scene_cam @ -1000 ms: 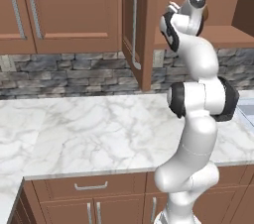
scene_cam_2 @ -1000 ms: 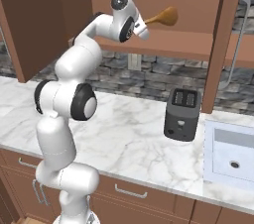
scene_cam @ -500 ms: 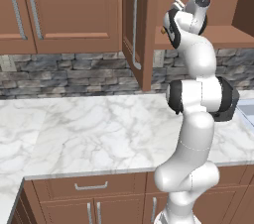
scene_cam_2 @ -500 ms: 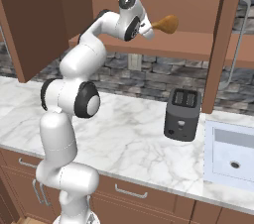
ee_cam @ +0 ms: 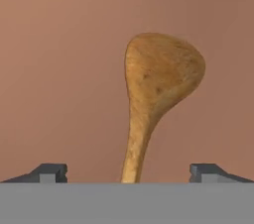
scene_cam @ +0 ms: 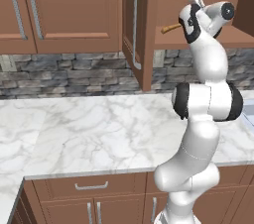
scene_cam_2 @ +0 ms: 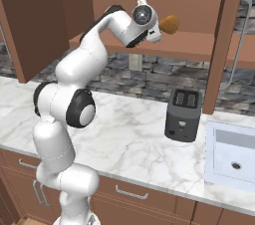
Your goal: Organize the utensils by type. Pick up the wooden spoons from the counter and place them in the open cabinet. Then pick up the metallic utensils from the counter and place them in the open drawer.
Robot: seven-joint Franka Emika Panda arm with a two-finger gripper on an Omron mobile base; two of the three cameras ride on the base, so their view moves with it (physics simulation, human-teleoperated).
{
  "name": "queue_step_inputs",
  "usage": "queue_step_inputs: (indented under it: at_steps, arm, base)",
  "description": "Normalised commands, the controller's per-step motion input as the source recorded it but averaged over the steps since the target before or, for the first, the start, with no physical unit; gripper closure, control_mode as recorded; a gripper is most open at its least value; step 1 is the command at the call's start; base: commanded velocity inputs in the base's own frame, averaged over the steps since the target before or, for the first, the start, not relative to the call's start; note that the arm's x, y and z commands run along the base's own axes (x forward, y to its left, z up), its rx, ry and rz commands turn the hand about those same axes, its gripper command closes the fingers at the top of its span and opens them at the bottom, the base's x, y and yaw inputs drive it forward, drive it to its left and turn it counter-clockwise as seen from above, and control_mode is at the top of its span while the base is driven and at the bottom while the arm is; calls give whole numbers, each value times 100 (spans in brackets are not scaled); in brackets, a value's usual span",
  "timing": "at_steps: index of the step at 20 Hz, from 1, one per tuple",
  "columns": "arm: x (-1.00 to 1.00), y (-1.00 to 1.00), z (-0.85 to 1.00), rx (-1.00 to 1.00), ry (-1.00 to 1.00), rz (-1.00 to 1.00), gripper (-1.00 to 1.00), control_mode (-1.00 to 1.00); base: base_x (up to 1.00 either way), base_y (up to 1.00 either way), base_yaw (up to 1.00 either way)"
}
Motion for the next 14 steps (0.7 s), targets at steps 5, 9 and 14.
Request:
queue_step_inputs:
  at_steps: [5, 9, 14]
  arm:
    - [-100, -12, -10, 0, -18, 0, -100, -100]
    - [-100, -3, -6, -10, -4, 2, -100, -100]
    - [-100, 0, -14, -20, 9, 7, -100, -100]
  base:
    - [0, 0, 0]
    - [0, 0, 0]
    - [0, 0, 0]
